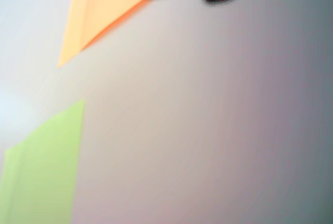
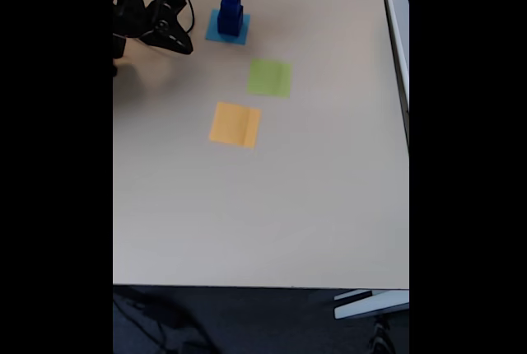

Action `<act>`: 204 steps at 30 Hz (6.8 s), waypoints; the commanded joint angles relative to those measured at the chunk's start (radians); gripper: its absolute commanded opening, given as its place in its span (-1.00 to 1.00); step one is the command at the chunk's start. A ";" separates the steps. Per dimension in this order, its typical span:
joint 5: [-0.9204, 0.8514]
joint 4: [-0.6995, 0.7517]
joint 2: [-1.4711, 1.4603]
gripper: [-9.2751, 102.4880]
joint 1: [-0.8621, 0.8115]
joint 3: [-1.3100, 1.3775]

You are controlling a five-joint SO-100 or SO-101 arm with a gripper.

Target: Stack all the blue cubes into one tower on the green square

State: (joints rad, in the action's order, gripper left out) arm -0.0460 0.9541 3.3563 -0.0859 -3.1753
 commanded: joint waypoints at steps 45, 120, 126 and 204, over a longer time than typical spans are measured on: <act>-0.005 0.003 0.025 -0.83 0.008 -0.006; 1.847 -0.054 -1.045 -0.69 0.316 1.111; 1.838 -0.006 -1.160 -0.69 0.327 1.264; 1.907 0.285 -1.580 -0.46 0.436 1.618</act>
State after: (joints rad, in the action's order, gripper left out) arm 1.8653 1.2241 1.7733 0.3513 -1.6199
